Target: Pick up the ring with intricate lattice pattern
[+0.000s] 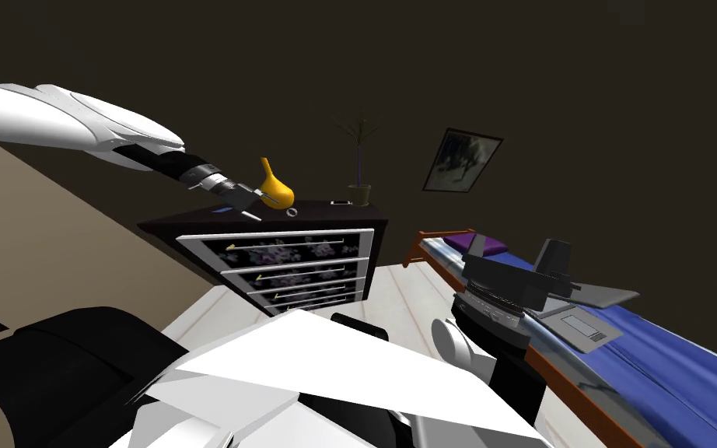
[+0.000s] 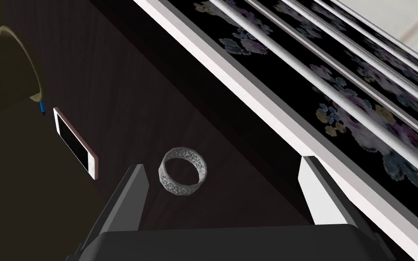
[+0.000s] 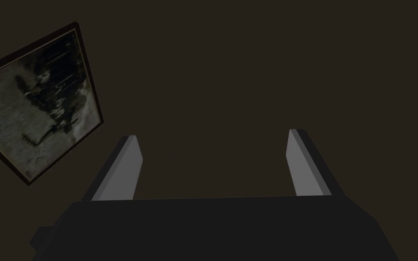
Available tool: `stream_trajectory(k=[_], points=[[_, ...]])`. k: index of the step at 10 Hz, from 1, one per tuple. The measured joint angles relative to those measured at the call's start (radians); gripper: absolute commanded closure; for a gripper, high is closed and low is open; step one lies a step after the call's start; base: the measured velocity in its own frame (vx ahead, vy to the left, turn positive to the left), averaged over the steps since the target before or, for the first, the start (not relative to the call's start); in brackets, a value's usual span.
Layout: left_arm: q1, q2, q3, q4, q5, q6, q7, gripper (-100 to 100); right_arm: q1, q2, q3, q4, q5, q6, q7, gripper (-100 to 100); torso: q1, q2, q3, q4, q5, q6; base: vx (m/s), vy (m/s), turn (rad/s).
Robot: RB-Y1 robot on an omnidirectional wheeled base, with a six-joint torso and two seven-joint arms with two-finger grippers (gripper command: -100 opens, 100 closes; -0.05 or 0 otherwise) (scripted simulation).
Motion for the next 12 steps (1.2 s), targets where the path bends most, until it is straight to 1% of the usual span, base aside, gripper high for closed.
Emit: stream_trajectory(k=[1,2,3,4,5,6,7,9,10,11,12], points=[[-0.011,0.007,-0.026,0.017,-0.023,-0.010,0.006,-100,0.000,0.000,0.000,0.000,0.000,0.000,0.000,0,0.000,0.000,0.000,0.000,0.000,0.000,0.248,-0.080,0.014],[-0.005,0.015,-0.037,0.023,-0.040,-0.008,0.010,-100,0.000,0.000,0.000,0.000,0.000,0.000,0.000,0,0.001,0.000,0.000,0.000,0.001,0.000,0.139,-0.027,0.007],[0.012,0.021,-0.030,0.036,-0.043,-0.011,0.012,-100,0.000,0.000,0.000,0.000,0.000,0.000,0.000,0,0.004,0.005,0.002,0.001,0.001,0.000,0.037,-0.004,-0.003],[0.013,0.022,-0.029,0.038,-0.043,-0.012,0.013,0,0.000,0.000,0.000,0.000,0.000,0.000,0.000,0,0.006,0.011,0.006,0.002,0.002,0.000,0.012,-0.003,-0.002],[0.013,0.022,-0.029,0.038,-0.043,-0.012,0.013,-100,0.000,0.000,0.000,0.000,0.000,0.000,0.000,0,0.007,0.015,0.009,0.004,0.002,0.000,0.055,-0.024,0.096],[0.027,0.017,-0.028,0.048,-0.038,-0.017,-0.002,-100,0.000,0.000,0.000,0.000,0.000,0.000,0.000,0,0.006,0.014,0.009,0.004,0.002,-0.001,0.083,-0.074,0.072],[0.023,0.011,-0.040,0.047,-0.036,-0.019,-0.019,-100,0.000,0.000,0.000,0.000,0.000,0.000,0.000,0,0.003,0.013,0.008,0.003,0.001,-0.001,0.091,-0.085,0.066],[0.031,0.000,-0.054,0.055,-0.028,-0.025,-0.057,-100,0.000,0.000,0.000,0.000,0.000,0.000,0.000,0,0.002,0.012,0.007,0.003,0.001,-0.001,0.076,-0.076,0.075],[0.022,-0.006,-0.070,0.052,-0.028,-0.025,-0.073,-100,0.000,0.000,0.000,0.000,0.000,0.000,0.000,0,0.002,0.013,0.008,0.003,0.001,0.000,0.023,-0.029,0.010],[0.021,-0.007,-0.072,0.051,-0.028,-0.025,-0.076,100,0.000,0.000,0.000,0.000,0.000,0.000,0.000,0,0.005,0.015,0.009,0.004,0.001,0.000,0.005,-0.006,-0.001],[0.021,-0.006,-0.071,0.051,-0.028,-0.025,-0.076,100,-0.001,0.000,0.000,0.000,0.000,0.000,0.000,0,0.006,0.017,0.010,0.004,0.002,0.000,0.008,0.001,-0.020]])
